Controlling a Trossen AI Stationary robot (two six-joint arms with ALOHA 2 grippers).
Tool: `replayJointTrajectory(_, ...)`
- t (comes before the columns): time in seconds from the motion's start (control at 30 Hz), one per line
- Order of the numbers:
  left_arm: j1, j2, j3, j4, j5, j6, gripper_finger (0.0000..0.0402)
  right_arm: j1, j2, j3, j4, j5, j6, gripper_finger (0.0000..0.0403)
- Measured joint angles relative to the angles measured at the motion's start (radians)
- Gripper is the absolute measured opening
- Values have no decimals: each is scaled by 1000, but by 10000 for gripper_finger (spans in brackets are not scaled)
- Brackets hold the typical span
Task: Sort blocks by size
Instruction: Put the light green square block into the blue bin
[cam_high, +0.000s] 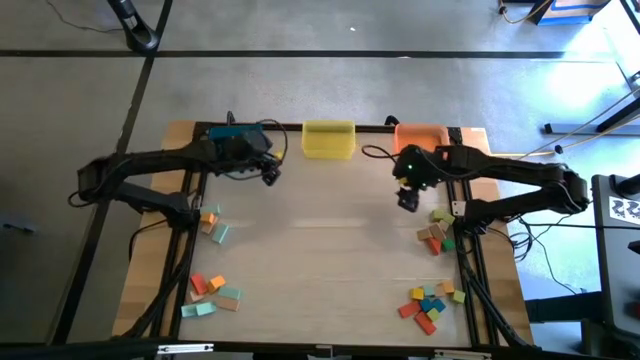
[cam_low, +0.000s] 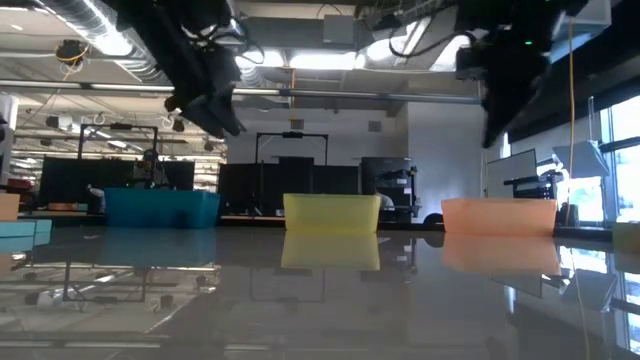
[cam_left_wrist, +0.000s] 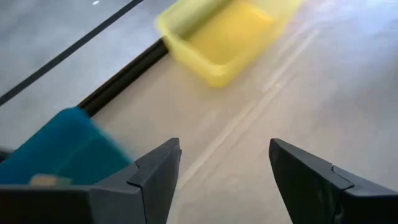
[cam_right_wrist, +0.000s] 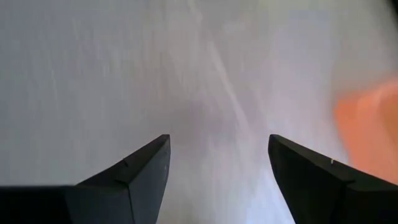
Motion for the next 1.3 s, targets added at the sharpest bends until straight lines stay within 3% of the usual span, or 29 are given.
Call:
replayJointTrajectory(0.37,-164,0,0,58,-22,-11,233,250,-6,0,-153,16,247,269)
replayJointTrajectory(0.6,-226,0,0,58,-57,-26,233,333,-6,0,-273,201,420,269)
replayJointTrajectory(0.9,-257,0,0,58,-59,-29,233,261,30,0,-363,214,593,269)
replayJointTrajectory(1.3,-257,0,0,58,-59,-29,233,48,160,0,-398,120,537,269)
